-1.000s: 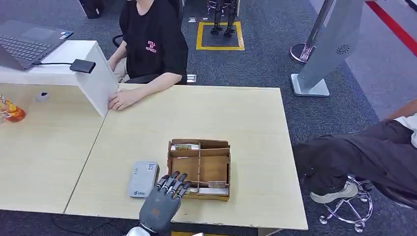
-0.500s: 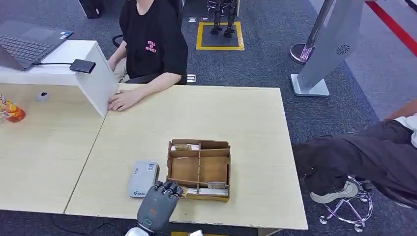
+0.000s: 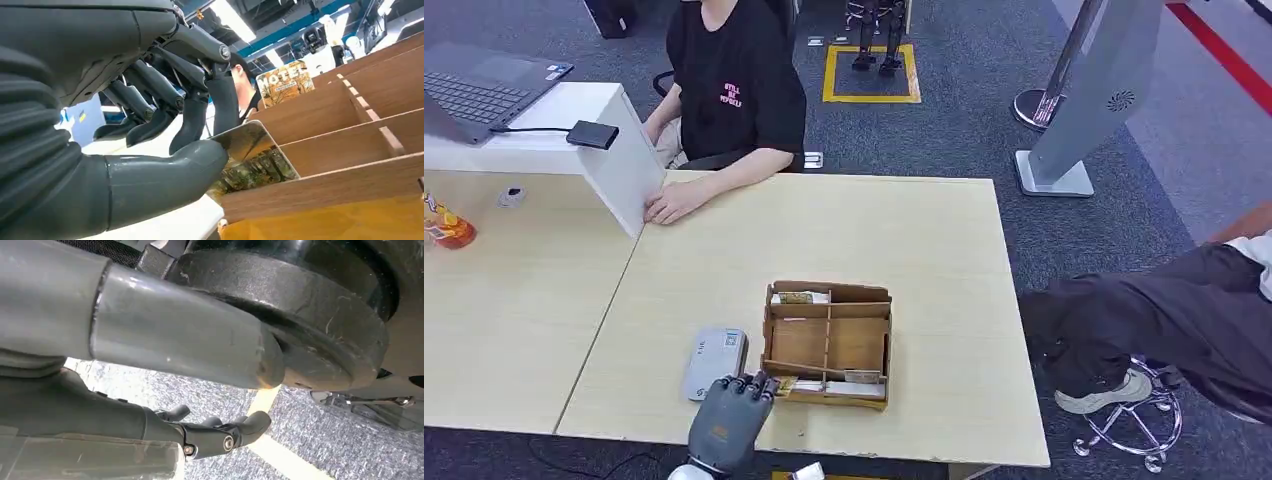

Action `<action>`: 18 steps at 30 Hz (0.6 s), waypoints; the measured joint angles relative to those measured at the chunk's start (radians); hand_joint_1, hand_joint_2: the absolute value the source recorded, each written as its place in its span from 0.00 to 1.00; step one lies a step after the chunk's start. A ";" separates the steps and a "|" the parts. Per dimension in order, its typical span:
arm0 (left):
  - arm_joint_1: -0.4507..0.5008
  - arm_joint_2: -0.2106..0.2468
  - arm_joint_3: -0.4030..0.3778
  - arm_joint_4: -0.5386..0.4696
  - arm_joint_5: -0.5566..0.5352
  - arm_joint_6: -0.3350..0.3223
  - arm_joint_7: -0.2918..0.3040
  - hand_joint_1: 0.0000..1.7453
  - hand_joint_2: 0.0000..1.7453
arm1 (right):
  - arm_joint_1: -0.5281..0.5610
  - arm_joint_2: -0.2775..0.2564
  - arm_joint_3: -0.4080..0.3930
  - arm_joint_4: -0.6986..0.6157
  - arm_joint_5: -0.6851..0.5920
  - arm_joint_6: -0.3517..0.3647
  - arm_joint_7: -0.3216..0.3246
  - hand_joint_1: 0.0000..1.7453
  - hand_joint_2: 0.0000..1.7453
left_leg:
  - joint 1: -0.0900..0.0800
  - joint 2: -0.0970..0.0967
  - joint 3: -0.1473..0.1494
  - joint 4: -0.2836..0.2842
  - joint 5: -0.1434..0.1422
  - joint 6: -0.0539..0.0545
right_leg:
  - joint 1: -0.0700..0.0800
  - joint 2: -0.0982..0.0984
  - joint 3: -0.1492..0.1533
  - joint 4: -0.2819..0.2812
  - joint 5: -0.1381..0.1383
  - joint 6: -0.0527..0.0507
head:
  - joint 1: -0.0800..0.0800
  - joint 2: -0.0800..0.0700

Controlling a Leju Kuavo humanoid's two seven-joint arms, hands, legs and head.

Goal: Pass the card to the sensor for recognition and then transmit it.

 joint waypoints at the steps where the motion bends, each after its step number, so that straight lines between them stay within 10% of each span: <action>1: 0.000 0.002 -0.001 -0.001 0.000 0.000 0.001 1.00 1.00 | 0.000 0.000 0.000 0.000 0.000 0.000 -0.001 0.00 0.00 | 0.000 0.000 0.000 0.000 0.000 0.000 | 0.000 0.000 0.000 0.000 0.000 0.000 | 0.000 0.000; 18: -0.067 0.008 -0.017 -0.091 0.000 0.022 0.003 1.00 1.00 | -0.002 0.000 -0.019 0.000 0.037 0.009 -0.009 0.00 0.00 | 0.000 0.000 0.000 0.000 0.000 0.000 | 0.000 0.000 -0.001 0.000 0.000 0.000 | 0.000 0.000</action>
